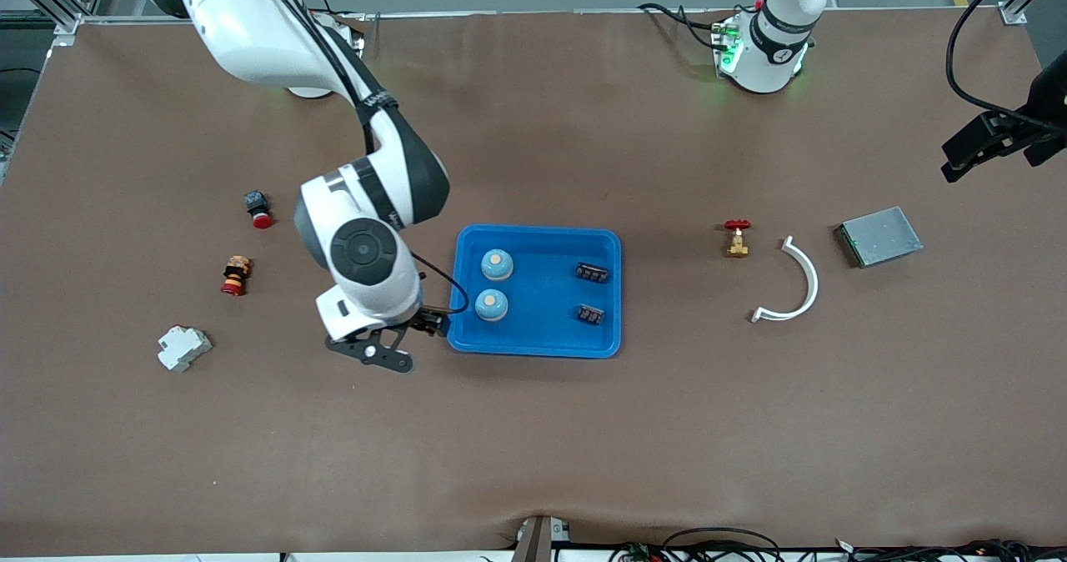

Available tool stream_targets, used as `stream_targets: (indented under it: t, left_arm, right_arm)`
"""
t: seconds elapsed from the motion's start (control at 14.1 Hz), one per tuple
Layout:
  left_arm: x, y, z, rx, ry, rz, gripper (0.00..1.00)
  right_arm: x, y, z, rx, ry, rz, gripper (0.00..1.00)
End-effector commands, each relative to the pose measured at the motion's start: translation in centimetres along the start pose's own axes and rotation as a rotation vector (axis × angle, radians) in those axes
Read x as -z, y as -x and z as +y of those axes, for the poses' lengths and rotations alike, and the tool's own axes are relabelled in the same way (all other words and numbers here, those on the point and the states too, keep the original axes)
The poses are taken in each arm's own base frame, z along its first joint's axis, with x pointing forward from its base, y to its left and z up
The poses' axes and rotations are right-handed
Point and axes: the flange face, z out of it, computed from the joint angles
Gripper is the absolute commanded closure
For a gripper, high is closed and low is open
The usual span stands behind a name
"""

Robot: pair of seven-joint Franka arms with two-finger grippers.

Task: Place electrolytic capacitor and blue bell in tray

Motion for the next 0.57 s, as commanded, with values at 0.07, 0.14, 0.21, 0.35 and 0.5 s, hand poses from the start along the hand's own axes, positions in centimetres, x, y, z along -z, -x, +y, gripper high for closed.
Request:
stream_targets:
  t: [0.07,0.14,0.21,0.35,0.5]
  left_arm:
    - [0.5,0.7,-0.4,-0.012,0.016,0.001,0.00]
    - [0.5,0.7,-0.5,-0.011,0.016,0.001,0.00]
    - [0.5,0.8,-0.4,-0.012,0.016,0.001,0.00]
    - [0.3,0.9,-0.4,-0.012,0.013,-0.014,0.00]
    - [0.2,1.1,-0.7,-0.009,0.010,-0.028,0.00]
  right_arm:
    - [2.9,-1.1,4.4,0.058,0.001,-0.013,0.00]
    - [3.6,-1.5,5.7,0.082,0.010,-0.025,0.00]
    - [4.2,-1.9,6.9,0.122,0.014,-0.033,0.00]
    - [5.1,-3.1,10.6,0.174,0.021,-0.055,0.00]
    - [6.0,-3.8,14.1,0.222,0.016,-0.061,0.00]
